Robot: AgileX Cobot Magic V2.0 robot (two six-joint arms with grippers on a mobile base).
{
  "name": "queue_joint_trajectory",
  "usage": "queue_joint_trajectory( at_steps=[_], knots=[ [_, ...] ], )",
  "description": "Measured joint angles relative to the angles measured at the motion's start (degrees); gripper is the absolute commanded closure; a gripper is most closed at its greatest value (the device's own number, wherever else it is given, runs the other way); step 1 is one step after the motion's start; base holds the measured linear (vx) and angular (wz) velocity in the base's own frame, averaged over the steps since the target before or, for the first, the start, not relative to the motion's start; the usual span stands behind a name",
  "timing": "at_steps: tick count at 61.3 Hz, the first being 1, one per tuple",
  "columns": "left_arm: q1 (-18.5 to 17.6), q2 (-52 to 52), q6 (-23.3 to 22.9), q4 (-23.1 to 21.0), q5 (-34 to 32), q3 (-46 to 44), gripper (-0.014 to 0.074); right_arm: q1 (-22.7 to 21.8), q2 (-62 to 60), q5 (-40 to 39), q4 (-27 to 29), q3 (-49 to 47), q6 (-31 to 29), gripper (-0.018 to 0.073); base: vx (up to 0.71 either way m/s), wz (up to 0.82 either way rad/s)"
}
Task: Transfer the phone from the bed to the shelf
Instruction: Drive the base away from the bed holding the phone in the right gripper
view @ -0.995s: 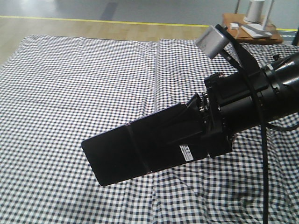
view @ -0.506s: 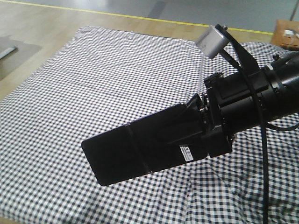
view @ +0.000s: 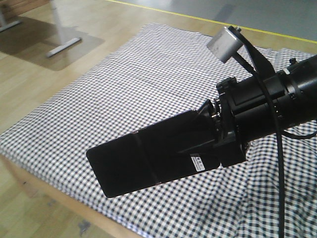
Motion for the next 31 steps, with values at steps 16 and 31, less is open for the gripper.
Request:
queue_joint_trajectory(
  at_steps=[16, 31],
  knots=[
    [0.0, 0.0, 0.0, 0.0, 0.0, 0.0, 0.0596, 0.0, 0.0, 0.0, 0.0, 0.0, 0.0, 0.056, -0.13, 0.51],
    [0.0, 0.0, 0.0, 0.0, 0.0, 0.0, 0.0596, 0.0, 0.0, 0.0, 0.0, 0.0, 0.0, 0.056, -0.14, 0.54]
  ],
)
